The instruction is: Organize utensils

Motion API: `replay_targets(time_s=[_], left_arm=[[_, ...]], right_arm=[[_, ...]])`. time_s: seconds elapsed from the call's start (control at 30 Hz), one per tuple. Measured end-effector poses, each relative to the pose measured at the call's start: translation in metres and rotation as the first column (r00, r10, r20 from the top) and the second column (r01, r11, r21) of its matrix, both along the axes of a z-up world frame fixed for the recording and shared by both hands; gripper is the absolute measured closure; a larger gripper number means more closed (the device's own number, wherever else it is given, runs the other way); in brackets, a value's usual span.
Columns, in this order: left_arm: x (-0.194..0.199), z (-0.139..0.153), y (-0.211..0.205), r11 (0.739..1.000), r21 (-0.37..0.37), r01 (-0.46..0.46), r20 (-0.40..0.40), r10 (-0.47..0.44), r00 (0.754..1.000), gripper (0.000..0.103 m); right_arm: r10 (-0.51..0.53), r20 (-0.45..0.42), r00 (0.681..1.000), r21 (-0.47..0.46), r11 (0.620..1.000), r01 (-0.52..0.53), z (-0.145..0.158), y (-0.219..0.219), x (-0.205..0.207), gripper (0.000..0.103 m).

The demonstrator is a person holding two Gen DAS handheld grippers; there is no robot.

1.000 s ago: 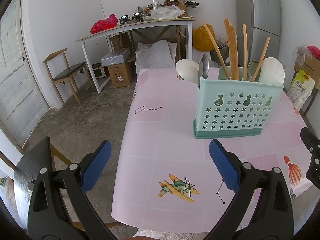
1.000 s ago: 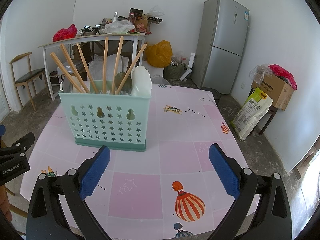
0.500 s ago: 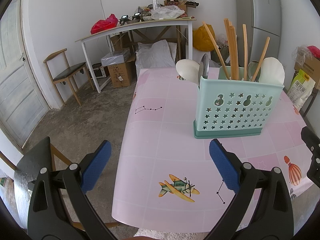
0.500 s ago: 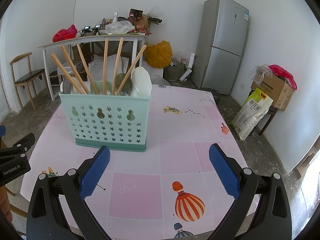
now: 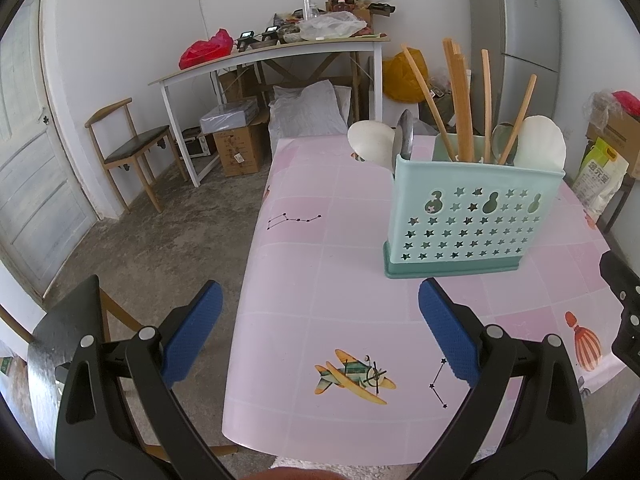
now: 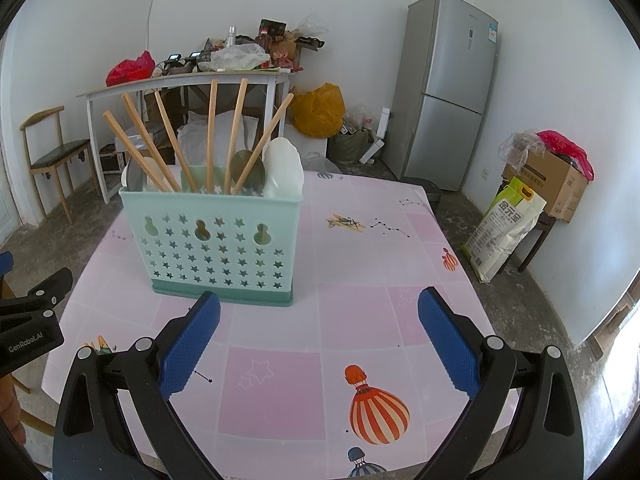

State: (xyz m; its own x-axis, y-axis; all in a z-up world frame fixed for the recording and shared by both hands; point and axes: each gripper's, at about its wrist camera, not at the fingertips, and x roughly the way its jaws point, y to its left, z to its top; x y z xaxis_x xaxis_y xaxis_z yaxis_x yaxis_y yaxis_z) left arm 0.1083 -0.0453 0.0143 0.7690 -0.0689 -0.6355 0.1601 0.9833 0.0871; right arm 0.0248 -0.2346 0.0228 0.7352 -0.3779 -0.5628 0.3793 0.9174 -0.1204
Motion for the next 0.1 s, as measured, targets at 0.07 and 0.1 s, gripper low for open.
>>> replay_targets(time_s=[0.07, 0.1], left_arm=[[-0.0005, 0.0, -0.0007, 1.0, 0.0, 0.001, 0.0, -0.001, 1.0, 0.008], [-0.0008, -0.0001, -0.0012, 1.0, 0.001, 0.002, -0.001, -0.002, 1.0, 0.008]], right_arm=[[0.0, 0.0, 1.0, 0.0, 1.0, 0.0, 0.0005, -0.0002, 0.0002, 0.007], [0.0, 0.0, 1.0, 0.0, 1.0, 0.0, 0.0008, -0.0003, 0.0003, 0.007]])
